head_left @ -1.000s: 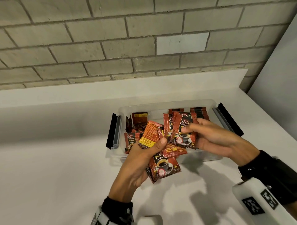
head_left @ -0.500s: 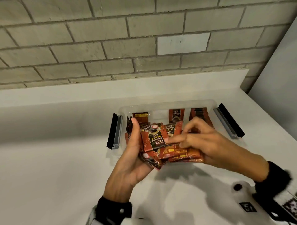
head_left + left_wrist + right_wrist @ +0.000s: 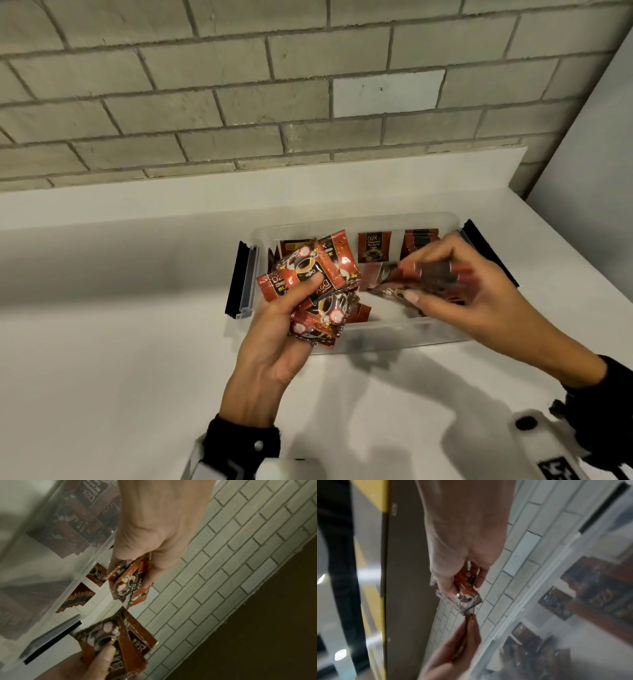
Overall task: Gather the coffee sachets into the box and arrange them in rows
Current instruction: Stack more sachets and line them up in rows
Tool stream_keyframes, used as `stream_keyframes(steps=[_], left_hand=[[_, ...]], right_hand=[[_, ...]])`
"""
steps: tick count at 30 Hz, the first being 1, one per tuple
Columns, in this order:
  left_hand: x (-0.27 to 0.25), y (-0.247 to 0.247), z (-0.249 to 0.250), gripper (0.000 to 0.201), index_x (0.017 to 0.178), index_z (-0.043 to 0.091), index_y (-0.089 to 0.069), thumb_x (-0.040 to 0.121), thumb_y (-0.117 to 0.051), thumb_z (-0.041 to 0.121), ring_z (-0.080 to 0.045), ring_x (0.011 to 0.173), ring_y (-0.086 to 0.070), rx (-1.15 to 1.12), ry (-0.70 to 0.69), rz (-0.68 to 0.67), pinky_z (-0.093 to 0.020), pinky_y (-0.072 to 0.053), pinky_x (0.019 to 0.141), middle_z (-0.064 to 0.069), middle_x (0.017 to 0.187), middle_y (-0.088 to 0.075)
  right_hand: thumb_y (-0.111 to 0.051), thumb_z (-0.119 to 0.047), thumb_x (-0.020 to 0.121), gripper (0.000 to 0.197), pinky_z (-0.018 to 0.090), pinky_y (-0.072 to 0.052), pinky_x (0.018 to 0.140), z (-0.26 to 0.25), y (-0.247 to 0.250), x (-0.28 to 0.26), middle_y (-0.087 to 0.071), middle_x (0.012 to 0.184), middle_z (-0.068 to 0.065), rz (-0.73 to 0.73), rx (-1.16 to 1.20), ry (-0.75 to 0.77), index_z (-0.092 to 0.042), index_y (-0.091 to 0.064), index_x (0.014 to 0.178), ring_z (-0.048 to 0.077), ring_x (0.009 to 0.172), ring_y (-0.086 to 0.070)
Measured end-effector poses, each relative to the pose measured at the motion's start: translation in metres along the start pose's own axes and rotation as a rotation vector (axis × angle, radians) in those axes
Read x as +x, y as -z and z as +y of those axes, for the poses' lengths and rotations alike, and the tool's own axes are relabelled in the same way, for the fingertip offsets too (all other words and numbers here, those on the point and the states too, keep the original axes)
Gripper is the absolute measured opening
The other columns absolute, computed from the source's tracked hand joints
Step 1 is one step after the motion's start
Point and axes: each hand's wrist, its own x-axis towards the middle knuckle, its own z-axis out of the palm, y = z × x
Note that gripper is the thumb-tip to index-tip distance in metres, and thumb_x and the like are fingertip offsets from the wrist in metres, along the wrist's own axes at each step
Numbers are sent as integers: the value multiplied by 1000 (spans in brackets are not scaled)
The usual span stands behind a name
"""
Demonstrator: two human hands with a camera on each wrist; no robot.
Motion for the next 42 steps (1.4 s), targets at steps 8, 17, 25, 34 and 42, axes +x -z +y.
stream_keyframes(steps=[8,17,25,34,42], left_hand=[[-2,-15,-13,63,127,-2,-54,65,-67,-5,-34,95,-68,28,-59,-2,-41,-59,73,-25,116,-64],[-5,-12,-13,44,122,12,-59,78,-67,19,-24,94,-70,40,-122,57,-38,-58,74,-12,107,-71],[-1,-13,-17,48,120,4,-58,75,-64,-9,-26,90,-70,50,-323,136,-36,-58,66,-15,107,-70],[-11,-18,-20,33,115,14,-61,82,-66,14,-26,96,-70,259,-283,60,-38,-59,78,-10,105,-73],[-13,-14,-5,22,107,19,-66,85,-64,17,-27,91,-71,461,-202,2,-43,-57,81,-9,100,-74]], right_hand=[[-66,-10,76,35,24,-55,83,3,-33,5,-72,105,9,2,535,-549,-8,-63,110,20,99,-68],[-65,0,80,24,21,-54,74,10,-28,19,-71,91,12,112,618,-692,3,-61,104,13,81,-69],[-64,-1,73,46,32,-53,91,13,-35,15,-68,114,18,92,850,-733,3,-59,119,27,106,-65],[-61,-2,83,15,33,-60,70,-2,-15,29,-67,111,21,81,522,-640,-9,-68,95,35,96,-65],[-63,-16,87,30,49,-51,91,-14,20,46,-62,109,26,-264,-87,-565,-2,-58,114,34,93,-65]])
